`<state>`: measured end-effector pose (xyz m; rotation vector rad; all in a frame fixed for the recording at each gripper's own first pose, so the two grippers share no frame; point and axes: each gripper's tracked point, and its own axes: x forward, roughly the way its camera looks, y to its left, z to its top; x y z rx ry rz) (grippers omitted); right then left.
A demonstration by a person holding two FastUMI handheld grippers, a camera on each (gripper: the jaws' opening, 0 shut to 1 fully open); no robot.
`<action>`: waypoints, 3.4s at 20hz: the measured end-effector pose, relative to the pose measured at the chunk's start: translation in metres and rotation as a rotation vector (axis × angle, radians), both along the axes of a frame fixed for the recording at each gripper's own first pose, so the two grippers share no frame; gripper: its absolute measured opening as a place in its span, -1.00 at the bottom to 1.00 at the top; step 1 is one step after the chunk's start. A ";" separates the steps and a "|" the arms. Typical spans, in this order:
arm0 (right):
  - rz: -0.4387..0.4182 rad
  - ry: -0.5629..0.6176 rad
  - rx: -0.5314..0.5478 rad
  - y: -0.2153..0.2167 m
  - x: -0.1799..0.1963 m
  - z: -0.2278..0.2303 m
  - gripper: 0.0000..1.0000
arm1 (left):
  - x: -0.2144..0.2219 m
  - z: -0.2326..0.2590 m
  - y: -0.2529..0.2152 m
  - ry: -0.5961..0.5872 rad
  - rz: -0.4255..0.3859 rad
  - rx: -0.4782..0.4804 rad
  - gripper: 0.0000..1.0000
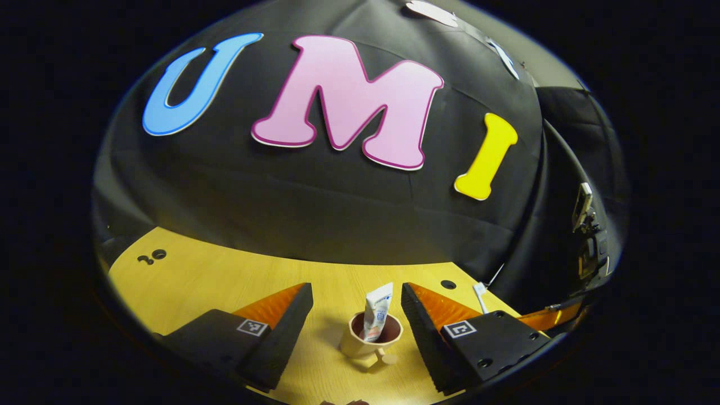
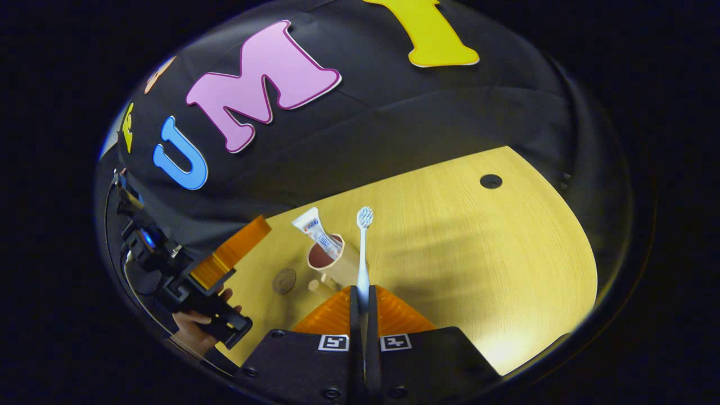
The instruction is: Put the toothbrush and toothpaste on the desktop into the cup, then pick up the cup and place it on the coaster on the desktop.
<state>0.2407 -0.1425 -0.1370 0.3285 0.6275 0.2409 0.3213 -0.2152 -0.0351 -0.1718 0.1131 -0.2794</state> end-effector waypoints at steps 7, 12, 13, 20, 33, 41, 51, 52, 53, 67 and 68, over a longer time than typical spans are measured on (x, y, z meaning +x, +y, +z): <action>0.029 -0.161 0.052 0.040 0.056 0.040 -0.90 | -0.059 -0.027 0.050 0.080 0.110 -0.048 0.95; 0.011 -0.265 0.112 0.060 0.091 0.049 -0.90 | -0.077 -0.044 0.073 0.117 0.169 -0.070 0.96; 0.008 -0.299 0.116 0.063 0.097 0.051 -0.89 | -0.080 -0.048 0.076 0.123 0.173 -0.080 0.96; 0.018 -0.494 0.120 0.089 0.127 0.046 -0.90 | -0.077 -0.076 0.096 0.166 0.209 -0.125 0.95; 0.048 -0.596 -0.024 0.100 0.107 -0.016 -0.81 | -0.075 -0.106 0.087 0.187 0.174 -0.118 0.94; 0.051 -0.590 -0.060 0.083 0.075 0.017 0.75 | -0.085 -0.098 0.076 0.192 0.166 -0.110 0.95; 0.001 -0.332 -0.183 0.054 0.050 0.015 0.95 | -0.131 -0.095 0.100 0.238 0.247 -0.101 0.95; 0.006 -0.295 -0.179 0.055 0.049 0.013 0.95 | -0.136 -0.094 0.105 0.239 0.256 -0.096 0.94; 0.014 -0.250 -0.182 0.056 0.048 0.009 0.94 | -0.140 -0.095 0.110 0.247 0.270 -0.091 0.94; 0.075 0.313 -0.197 0.100 0.049 -0.073 0.95 | -0.190 -0.081 0.153 0.281 0.365 -0.161 0.96; 0.079 0.346 -0.186 0.106 0.050 -0.080 0.95 | -0.195 -0.083 0.158 0.297 0.376 -0.170 0.95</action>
